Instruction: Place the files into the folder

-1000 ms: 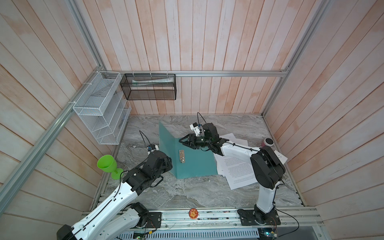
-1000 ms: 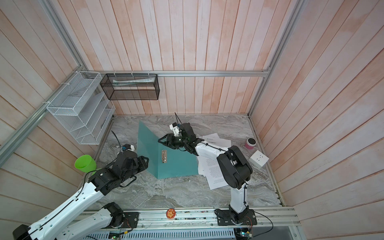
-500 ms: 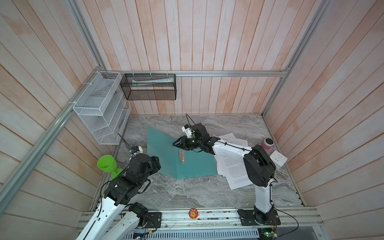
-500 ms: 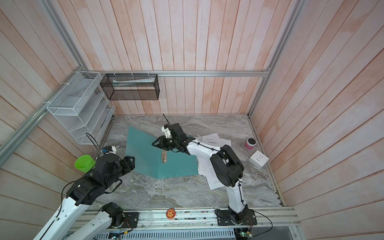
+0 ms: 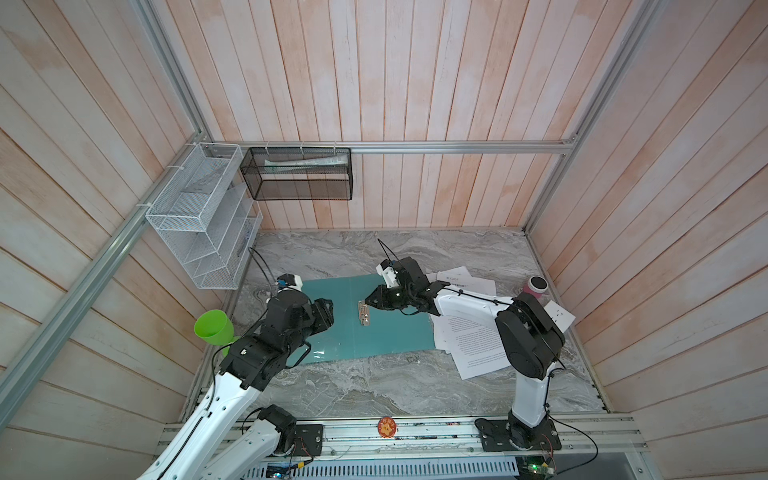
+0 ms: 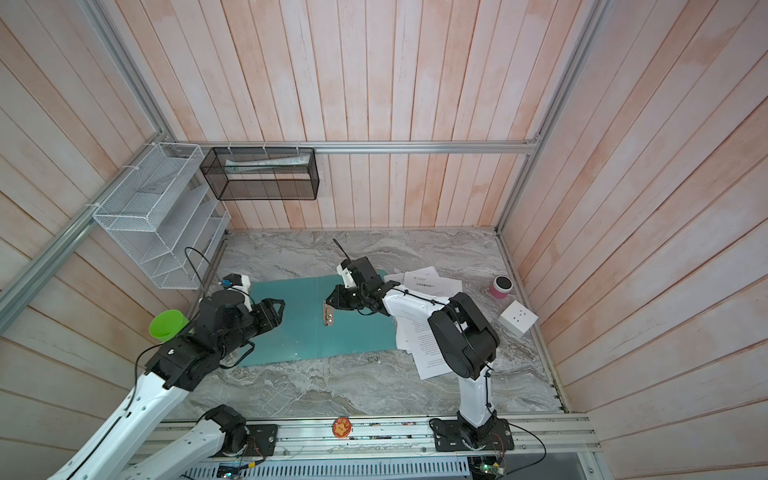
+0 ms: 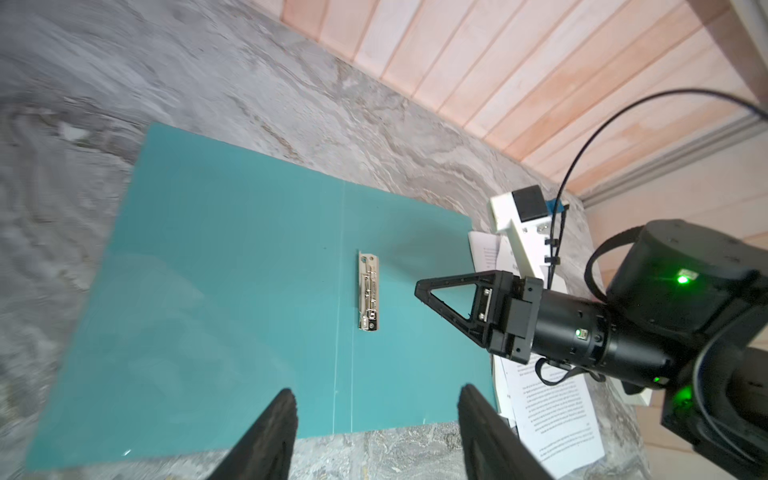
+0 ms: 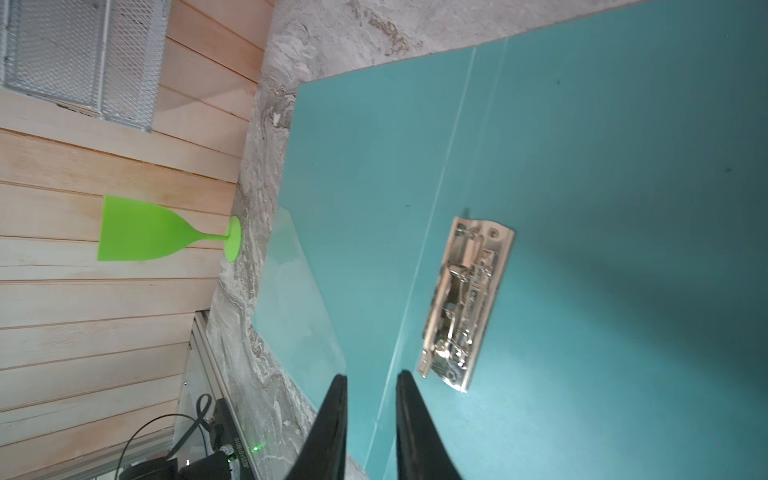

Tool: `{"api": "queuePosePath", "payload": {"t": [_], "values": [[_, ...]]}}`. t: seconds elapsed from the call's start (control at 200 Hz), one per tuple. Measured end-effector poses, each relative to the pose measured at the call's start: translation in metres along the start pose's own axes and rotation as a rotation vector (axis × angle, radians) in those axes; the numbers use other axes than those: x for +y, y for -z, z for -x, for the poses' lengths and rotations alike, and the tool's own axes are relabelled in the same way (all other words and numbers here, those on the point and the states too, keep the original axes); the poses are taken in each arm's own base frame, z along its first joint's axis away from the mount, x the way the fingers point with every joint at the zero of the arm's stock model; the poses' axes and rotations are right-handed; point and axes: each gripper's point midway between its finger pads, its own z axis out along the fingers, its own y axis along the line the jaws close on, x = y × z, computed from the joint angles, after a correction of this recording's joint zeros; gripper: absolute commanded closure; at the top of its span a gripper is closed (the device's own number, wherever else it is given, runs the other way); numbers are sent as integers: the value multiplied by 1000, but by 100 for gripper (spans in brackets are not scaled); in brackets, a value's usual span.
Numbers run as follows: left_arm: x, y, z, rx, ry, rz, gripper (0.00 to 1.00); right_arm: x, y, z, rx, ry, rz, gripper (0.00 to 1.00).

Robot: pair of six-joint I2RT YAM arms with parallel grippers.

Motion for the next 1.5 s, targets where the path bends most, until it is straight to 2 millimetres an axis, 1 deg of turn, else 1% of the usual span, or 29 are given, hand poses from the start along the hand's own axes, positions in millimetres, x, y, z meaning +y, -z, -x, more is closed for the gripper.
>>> {"api": "queuePosePath", "payload": {"t": [0.025,0.04,0.07,0.11,0.125,0.17,0.275,0.405,0.54,0.64,0.785,0.92,1.055,1.165,1.271,1.296,1.331,1.386,1.501], "values": [[0,-11,-7,24,-1,-8,36,-5,1,-3,4,-3,-9,80],[0,-21,-13,46,-2,-11,35,-9,2,-5,7,-5,-16,80],[1,-31,-20,71,-3,-13,35,-14,4,-9,12,-10,-27,80],[4,-51,-34,121,-4,-11,35,-20,7,-13,16,-15,-36,80],[4,-54,-36,127,-4,-11,35,-22,9,-15,18,-17,-39,80],[5,-70,-46,166,-7,-10,35,-26,11,-18,21,-22,-45,80],[-2,-93,-51,184,-17,-37,36,-28,13,-19,20,-25,-43,80],[-8,-111,-50,176,-28,-62,37,-25,13,-17,15,-20,-25,81],[-6,-132,-56,188,-35,-52,38,-25,14,-15,16,-25,-12,82],[0,-148,-65,217,-42,-29,39,-31,16,-15,17,-38,-15,82],[8,-169,-78,255,-54,-2,39,-50,19,-22,31,-71,-40,82],[9,-183,-82,268,-69,4,39,-62,23,-29,38,-94,-58,82],[8,-194,-82,272,-88,5,39,-68,37,-30,20,-107,-65,82],[6,-203,-81,274,-98,2,39,-79,58,-22,-29,-125,-84,77],[3,-208,-80,274,-102,-7,39,-99,89,-9,-110,-142,-143,70],[3,-208,-80,274,-103,-9,39,-105,101,-3,-142,-148,-163,69],[2,-209,-81,276,-104,-12,39,-110,112,2,-171,-149,-176,68],[2,-210,-82,280,-103,-15,39,-123,139,12,-240,-159,-210,67],[1,-212,-84,285,-105,-23,39,-158,193,24,-368,-206,-302,65]]}}
